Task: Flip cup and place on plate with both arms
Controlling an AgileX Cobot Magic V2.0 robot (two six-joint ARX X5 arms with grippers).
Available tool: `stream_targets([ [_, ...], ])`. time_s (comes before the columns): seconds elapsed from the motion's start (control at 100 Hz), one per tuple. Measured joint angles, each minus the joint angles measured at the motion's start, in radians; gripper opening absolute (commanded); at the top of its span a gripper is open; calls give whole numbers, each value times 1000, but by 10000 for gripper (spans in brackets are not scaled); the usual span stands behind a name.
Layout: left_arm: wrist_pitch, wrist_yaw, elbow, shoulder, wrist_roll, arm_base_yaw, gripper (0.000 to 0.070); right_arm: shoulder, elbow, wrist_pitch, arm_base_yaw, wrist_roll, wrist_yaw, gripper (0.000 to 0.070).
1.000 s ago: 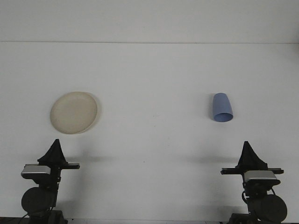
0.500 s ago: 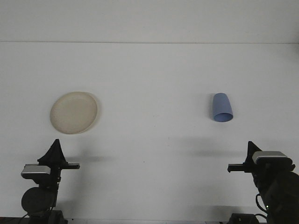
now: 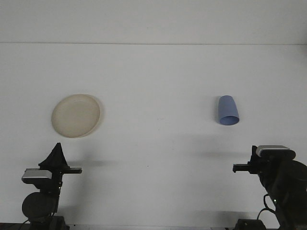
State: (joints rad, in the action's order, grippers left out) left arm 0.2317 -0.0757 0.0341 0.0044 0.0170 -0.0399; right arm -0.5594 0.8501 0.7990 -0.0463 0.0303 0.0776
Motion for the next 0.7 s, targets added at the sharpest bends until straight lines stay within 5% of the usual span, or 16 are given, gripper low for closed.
stream_targets([
  [0.2,0,0,0,0,0,0,11,1,0,4,0,0,0,35],
  [0.45,0,0,0,0,0,0,11,1,0,26,0,0,0,471],
  [0.7,0,0,0,0,0,0,11,1,0,26,0,0,0,480],
])
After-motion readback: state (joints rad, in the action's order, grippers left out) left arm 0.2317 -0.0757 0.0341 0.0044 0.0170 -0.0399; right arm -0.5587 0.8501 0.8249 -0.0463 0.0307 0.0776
